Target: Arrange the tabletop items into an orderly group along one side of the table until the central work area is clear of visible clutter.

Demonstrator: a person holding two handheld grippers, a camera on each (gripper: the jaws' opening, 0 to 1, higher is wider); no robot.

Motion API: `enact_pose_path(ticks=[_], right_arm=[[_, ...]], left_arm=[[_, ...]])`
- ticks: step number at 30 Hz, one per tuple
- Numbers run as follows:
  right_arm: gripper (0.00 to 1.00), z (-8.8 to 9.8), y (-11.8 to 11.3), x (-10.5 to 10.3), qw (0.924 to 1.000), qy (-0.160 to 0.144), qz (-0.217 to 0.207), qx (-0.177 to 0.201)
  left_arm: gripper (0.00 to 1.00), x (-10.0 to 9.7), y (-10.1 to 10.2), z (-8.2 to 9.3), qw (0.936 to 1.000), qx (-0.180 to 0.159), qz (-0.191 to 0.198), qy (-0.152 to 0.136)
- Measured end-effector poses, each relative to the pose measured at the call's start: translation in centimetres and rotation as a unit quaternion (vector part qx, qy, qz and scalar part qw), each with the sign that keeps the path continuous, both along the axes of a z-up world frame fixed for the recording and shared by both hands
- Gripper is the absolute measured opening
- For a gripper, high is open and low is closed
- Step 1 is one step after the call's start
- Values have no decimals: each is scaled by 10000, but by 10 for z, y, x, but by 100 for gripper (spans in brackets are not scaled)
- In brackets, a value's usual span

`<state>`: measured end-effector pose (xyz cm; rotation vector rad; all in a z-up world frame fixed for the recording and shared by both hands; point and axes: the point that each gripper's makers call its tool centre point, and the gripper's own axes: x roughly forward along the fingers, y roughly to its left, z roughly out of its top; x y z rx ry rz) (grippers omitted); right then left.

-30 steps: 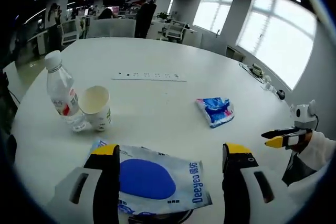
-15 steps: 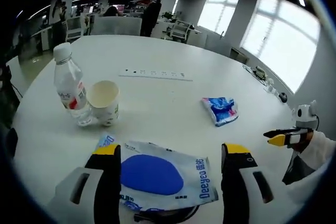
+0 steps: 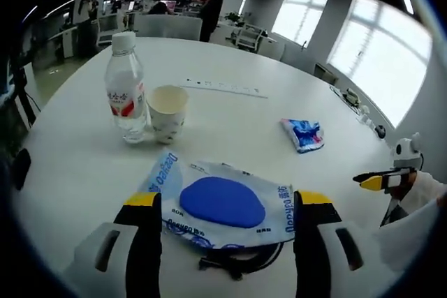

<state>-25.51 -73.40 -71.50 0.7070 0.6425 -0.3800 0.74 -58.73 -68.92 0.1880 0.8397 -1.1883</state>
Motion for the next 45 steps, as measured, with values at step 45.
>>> enact_pose_path(ticks=[45], right_arm=[[37,-1,113,133,9650,-526,1248,2245]], left_arm=[[38,60,13,-46,9978,332,313,480]])
